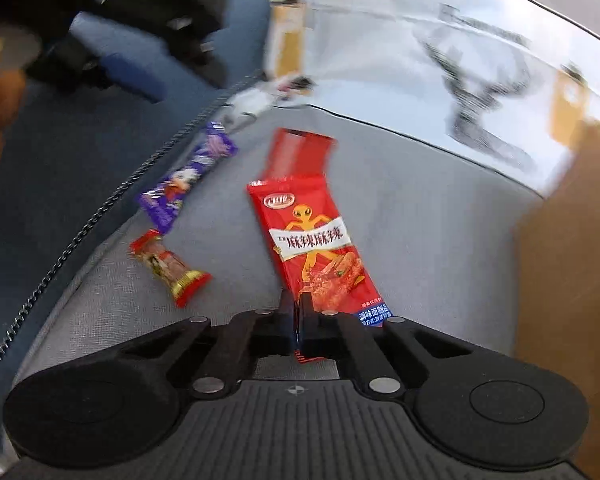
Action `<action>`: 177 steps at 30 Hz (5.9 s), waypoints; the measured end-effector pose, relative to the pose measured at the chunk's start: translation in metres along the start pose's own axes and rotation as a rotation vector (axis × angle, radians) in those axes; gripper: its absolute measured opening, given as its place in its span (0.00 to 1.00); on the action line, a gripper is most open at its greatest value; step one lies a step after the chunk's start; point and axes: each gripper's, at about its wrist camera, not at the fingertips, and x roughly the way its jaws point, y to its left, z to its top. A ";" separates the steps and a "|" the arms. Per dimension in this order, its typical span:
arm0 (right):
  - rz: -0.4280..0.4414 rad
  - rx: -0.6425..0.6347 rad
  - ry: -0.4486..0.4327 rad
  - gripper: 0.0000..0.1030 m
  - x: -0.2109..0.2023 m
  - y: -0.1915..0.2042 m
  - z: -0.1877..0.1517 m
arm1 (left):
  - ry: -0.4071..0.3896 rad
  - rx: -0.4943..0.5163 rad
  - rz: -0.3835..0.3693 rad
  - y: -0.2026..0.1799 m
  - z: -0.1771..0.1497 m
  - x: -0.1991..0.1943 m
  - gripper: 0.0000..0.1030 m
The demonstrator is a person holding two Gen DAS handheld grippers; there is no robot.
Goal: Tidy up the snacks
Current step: 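Grasp the red spicy strip bag with the right tool while the left tool grasps the purple candy bar, then carry the red bag in the right tool while the left tool carries the purple candy bar over the box, then open the right tool over the box while the left tool releases the purple candy bar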
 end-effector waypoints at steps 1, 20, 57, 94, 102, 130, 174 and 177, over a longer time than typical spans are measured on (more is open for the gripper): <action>-0.019 0.013 0.008 0.01 -0.007 0.001 -0.002 | 0.002 0.005 0.001 -0.001 0.000 0.001 0.47; -0.029 0.141 0.010 0.46 0.017 -0.034 -0.004 | 0.178 0.475 0.305 -0.044 -0.056 0.075 0.14; -0.031 0.232 0.049 0.53 0.016 -0.042 -0.010 | 0.252 0.034 -0.048 -0.019 -0.037 0.074 0.48; -0.030 0.200 -0.266 0.40 -0.077 -0.055 0.008 | -0.030 -0.105 -0.129 -0.036 0.004 -0.005 0.14; -0.025 0.242 -0.460 0.40 -0.175 -0.098 0.007 | -0.142 -0.118 -0.203 -0.050 -0.014 -0.086 0.14; -0.278 0.179 -0.599 0.40 -0.273 -0.230 -0.146 | -0.188 0.073 -0.599 -0.179 -0.154 -0.149 0.14; -0.322 0.214 -0.551 0.40 -0.256 -0.240 -0.140 | -0.246 0.301 -0.666 -0.232 -0.180 -0.157 0.14; -0.319 0.216 -0.549 0.40 -0.257 -0.242 -0.140 | -0.247 0.301 -0.669 -0.232 -0.180 -0.157 0.14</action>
